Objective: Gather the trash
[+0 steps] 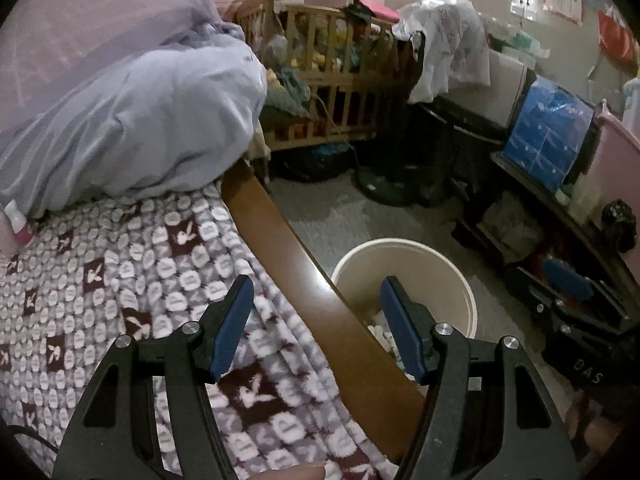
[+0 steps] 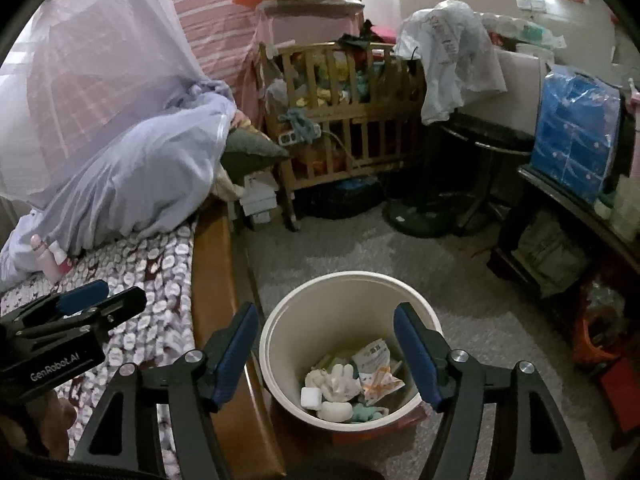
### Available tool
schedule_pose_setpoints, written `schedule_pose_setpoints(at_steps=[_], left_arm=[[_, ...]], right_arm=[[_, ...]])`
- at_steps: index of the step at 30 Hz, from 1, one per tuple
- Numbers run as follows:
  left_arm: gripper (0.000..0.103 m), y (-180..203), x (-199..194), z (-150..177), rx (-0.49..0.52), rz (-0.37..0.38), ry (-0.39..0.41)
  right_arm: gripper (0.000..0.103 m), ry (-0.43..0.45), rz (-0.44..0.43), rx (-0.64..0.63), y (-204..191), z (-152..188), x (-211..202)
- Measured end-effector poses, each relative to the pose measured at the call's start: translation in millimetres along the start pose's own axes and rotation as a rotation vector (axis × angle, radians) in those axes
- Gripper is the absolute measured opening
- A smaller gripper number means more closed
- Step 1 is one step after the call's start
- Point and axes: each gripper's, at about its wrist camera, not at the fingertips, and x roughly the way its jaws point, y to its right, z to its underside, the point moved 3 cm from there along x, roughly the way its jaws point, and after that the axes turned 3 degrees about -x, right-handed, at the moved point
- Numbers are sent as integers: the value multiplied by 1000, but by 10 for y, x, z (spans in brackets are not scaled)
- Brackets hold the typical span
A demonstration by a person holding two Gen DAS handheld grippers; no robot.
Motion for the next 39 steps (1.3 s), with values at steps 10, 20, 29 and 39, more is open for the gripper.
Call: schedule_pose_setpoints(at_steps=[10, 20, 29, 39], left_arm=[[65, -18, -169, 17, 16, -25, 37], [65, -50, -202, 17, 16, -31, 49], [65, -46, -200, 16, 14, -33, 48], [65, -107, -171, 41, 8, -33, 35]], right_arm=[[69, 38, 26, -19, -90, -57, -199], [71, 31, 34, -21, -91, -69, -217], [71, 21, 35, -27, -92, -77, -199], [72, 8, 36, -29, -143, -50, -175]])
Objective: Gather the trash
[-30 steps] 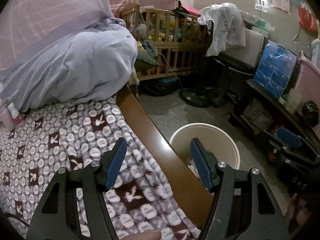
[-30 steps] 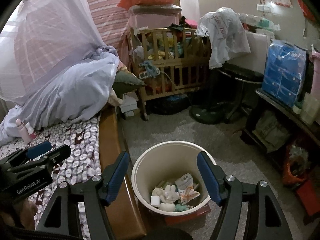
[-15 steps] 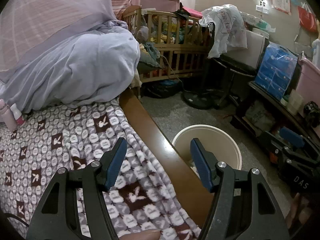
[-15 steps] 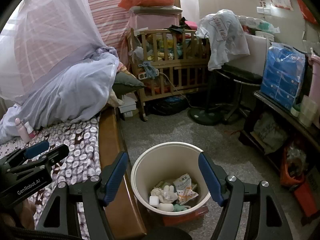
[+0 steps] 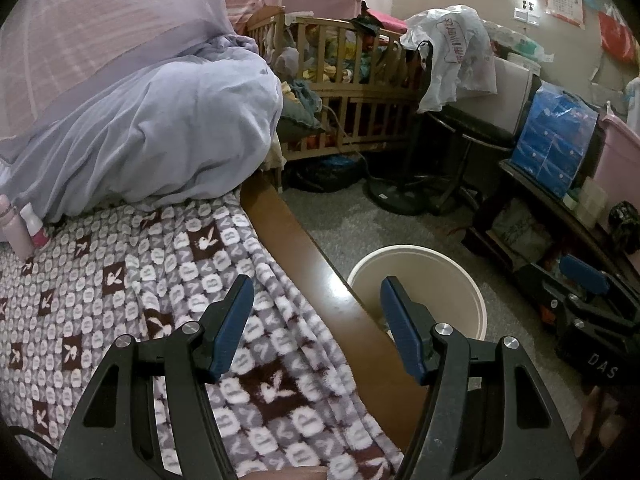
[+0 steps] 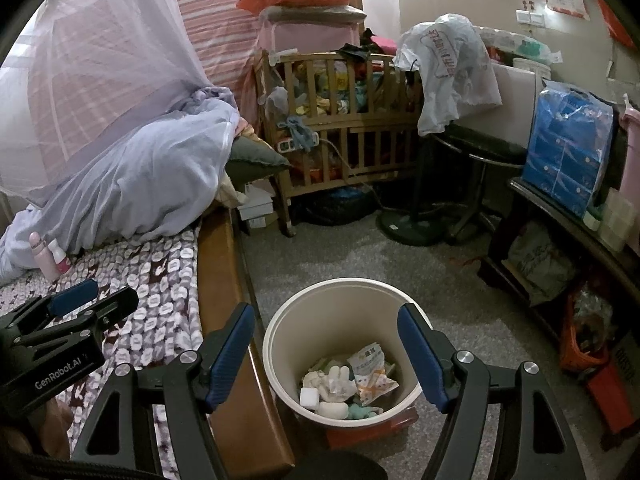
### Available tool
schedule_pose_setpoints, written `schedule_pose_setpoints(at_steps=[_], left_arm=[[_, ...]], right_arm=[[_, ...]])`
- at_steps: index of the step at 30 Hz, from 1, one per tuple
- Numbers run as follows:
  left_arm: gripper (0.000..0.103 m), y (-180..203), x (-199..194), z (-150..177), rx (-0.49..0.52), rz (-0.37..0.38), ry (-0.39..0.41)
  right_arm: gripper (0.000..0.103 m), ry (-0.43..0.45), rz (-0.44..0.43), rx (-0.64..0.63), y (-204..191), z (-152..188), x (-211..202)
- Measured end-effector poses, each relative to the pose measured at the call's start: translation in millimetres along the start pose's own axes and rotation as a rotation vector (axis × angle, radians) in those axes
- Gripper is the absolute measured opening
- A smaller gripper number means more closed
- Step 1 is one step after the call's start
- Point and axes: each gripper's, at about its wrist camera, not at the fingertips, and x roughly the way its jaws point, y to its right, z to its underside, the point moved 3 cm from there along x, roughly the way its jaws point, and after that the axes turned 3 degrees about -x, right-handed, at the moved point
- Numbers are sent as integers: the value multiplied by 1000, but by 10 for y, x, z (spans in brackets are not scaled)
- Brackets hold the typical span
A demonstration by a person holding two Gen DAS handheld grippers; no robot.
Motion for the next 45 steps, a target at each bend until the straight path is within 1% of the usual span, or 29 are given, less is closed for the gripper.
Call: schedule_pose_setpoints(at_steps=[45], left_arm=[[65, -24, 74, 55, 1, -3, -16]], right_arm=[[73, -38, 1, 5, 26, 105, 105]])
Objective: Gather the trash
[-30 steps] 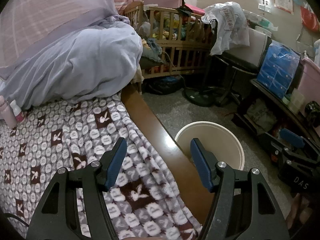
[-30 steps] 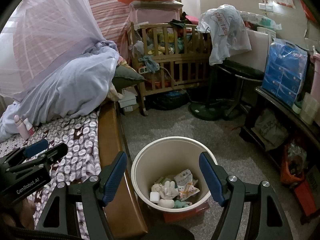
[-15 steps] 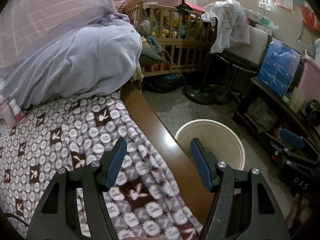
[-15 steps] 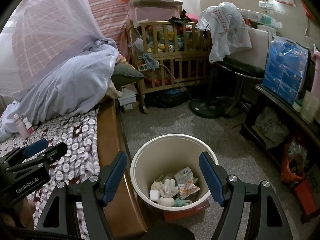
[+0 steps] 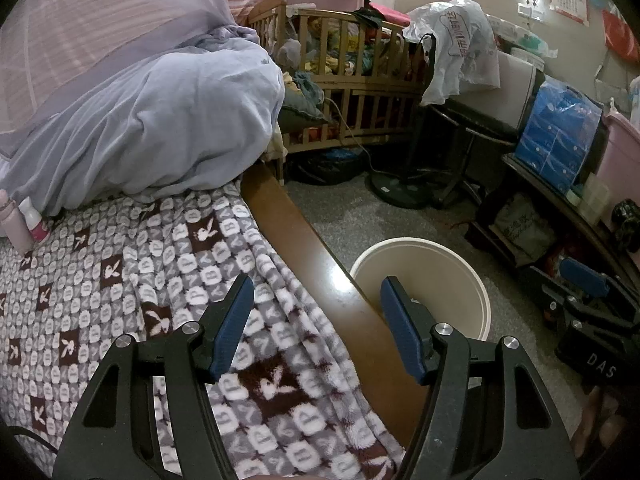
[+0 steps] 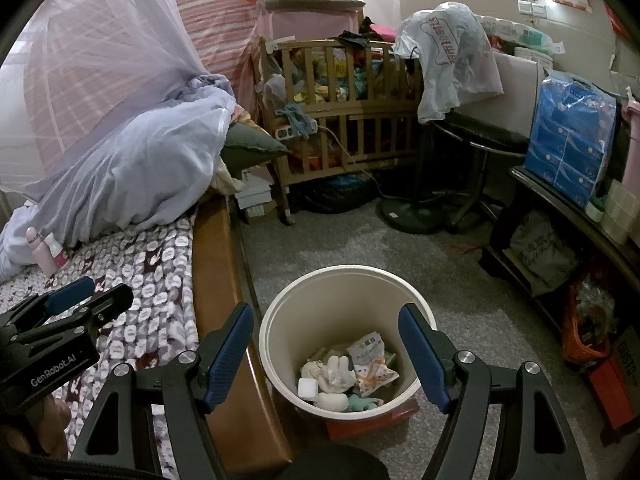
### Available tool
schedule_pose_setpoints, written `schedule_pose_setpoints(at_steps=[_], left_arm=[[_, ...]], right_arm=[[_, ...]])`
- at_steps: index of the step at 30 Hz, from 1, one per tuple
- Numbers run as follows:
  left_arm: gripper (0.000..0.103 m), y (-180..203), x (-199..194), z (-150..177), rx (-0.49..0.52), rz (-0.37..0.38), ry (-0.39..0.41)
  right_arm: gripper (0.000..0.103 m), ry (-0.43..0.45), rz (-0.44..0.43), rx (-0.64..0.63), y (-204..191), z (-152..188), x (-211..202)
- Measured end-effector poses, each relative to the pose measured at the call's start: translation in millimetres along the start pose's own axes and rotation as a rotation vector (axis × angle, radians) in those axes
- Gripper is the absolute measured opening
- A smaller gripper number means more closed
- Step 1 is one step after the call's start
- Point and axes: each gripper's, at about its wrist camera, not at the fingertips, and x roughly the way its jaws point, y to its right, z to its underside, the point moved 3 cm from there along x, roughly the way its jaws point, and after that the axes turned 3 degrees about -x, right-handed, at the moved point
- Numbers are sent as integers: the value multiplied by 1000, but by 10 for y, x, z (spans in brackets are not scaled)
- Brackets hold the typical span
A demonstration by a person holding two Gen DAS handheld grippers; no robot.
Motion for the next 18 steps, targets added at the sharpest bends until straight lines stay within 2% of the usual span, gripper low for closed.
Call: schedule_pose_setpoints(at_steps=[18], left_arm=[[65, -4, 38, 70, 9, -1, -8]], right_arm=[[73, -15, 1, 3, -17, 51, 35]])
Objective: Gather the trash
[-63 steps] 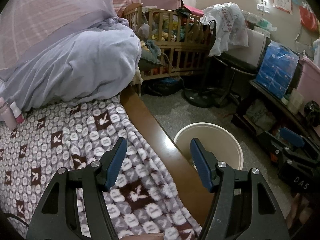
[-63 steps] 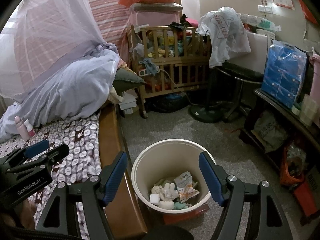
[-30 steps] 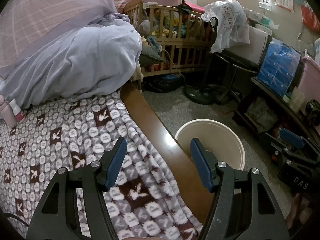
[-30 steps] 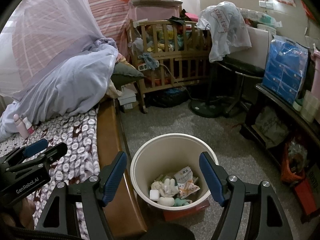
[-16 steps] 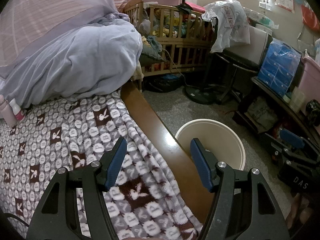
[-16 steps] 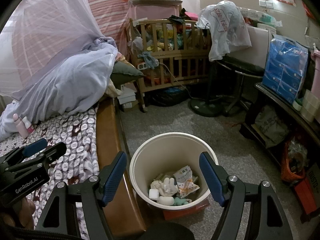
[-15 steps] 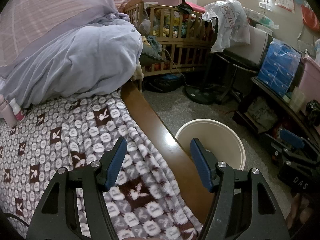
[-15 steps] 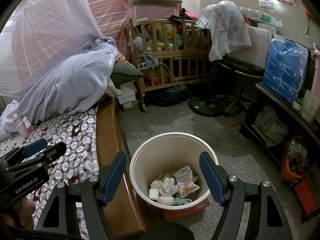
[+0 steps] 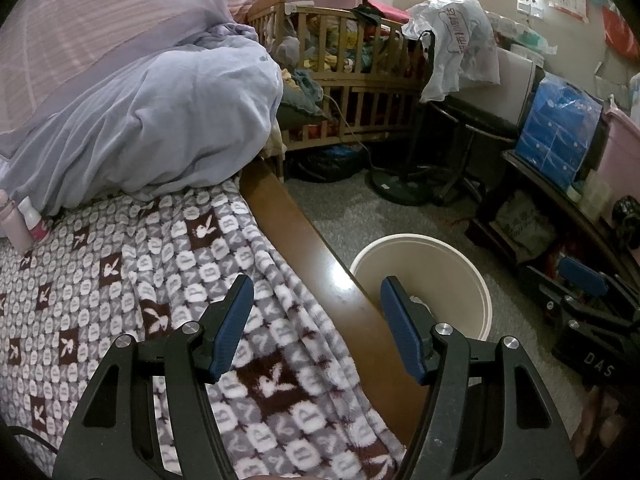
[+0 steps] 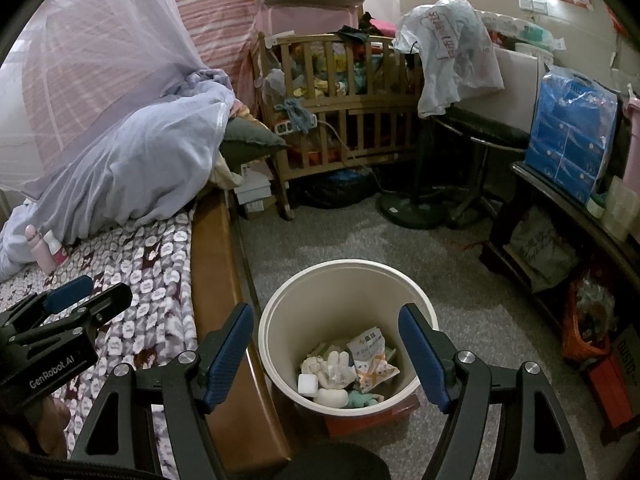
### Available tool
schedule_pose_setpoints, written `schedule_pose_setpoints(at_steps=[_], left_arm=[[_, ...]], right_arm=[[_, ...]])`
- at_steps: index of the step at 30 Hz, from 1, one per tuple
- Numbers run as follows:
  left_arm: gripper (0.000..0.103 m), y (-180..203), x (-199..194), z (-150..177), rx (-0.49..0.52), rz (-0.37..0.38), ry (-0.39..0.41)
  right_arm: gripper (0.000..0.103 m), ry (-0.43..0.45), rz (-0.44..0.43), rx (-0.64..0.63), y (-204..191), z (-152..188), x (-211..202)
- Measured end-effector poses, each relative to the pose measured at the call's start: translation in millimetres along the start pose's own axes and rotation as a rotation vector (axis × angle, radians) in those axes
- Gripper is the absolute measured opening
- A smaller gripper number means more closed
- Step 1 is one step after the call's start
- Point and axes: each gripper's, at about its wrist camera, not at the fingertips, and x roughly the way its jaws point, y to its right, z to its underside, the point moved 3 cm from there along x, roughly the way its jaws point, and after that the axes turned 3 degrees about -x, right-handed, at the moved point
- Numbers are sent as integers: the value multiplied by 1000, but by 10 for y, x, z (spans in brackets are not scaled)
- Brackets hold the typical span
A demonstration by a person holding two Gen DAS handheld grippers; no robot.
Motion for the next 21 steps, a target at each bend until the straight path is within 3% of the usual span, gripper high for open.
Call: schedule_pose_setpoints(at_steps=[21], left_arm=[[65, 23, 10, -5, 6, 3, -9]], right_arm=[[73, -12, 0, 6, 23, 5, 23]])
